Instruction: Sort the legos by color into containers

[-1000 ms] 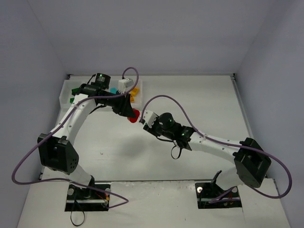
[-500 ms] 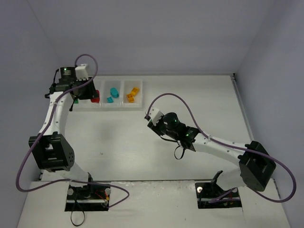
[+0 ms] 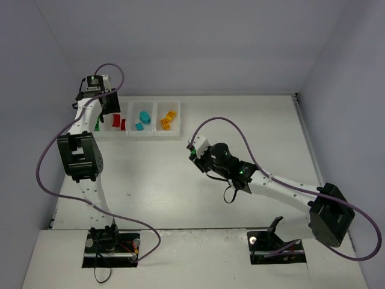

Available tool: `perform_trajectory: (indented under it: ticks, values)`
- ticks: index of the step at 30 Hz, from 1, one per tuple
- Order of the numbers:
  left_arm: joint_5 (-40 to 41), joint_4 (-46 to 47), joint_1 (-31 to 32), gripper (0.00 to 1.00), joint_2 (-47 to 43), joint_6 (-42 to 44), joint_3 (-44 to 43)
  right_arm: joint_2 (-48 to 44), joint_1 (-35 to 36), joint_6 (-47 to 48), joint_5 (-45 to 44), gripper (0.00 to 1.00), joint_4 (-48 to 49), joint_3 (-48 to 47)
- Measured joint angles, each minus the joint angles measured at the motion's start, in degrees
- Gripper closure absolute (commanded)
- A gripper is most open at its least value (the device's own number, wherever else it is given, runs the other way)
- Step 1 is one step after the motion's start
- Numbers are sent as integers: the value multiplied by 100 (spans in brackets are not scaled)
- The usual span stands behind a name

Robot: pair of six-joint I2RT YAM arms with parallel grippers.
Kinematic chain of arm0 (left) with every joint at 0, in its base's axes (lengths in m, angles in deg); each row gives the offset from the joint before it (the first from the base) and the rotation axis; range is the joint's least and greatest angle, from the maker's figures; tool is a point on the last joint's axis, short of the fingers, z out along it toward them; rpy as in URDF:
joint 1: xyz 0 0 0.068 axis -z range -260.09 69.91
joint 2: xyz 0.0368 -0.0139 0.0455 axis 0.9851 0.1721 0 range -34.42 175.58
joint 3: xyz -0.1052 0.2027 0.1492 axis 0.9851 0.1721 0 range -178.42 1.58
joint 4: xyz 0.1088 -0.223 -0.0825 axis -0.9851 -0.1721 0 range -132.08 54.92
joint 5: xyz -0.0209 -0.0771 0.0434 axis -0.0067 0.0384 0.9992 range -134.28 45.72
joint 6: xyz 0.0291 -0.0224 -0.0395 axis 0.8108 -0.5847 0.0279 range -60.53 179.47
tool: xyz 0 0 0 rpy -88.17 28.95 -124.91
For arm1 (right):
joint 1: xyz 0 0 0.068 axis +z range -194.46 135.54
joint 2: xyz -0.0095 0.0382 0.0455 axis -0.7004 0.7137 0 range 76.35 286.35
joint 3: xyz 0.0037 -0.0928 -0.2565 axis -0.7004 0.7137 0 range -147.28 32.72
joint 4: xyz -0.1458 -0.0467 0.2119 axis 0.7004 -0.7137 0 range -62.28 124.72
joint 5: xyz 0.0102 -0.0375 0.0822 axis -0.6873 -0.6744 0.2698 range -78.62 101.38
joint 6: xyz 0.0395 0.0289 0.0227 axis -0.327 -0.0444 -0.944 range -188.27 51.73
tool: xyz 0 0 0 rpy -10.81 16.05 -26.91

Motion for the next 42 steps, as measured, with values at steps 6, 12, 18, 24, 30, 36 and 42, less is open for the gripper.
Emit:
perform_trajectory:
  ticks: [6,12,18,24,30,36,42]
  values:
    - [-116,-138,2,36,31,-223,-127,0,0,-17,4,100,-52,0]
    - [-1381,68,105,27,-1093,-758,907,0,0,-7,192,100,-46,-17]
    - [-2949,455,1117,25,-2542,-1403,2133,0,0,103,452,100,-48,-234]
    - [-3801,457,2461,25,-2924,-1423,2396,0,0,179,726,100,-44,-562]
    - [-3812,184,2841,25,-2988,-1228,2736,0,0,175,868,100,-52,-616]
    - [-3783,-4,3025,27,-3067,-962,2804,-15,-2,146,929,100,-72,-616]
    - [-3851,-61,3211,34,-3263,-811,2909,-133,-2,105,946,100,-98,-616]
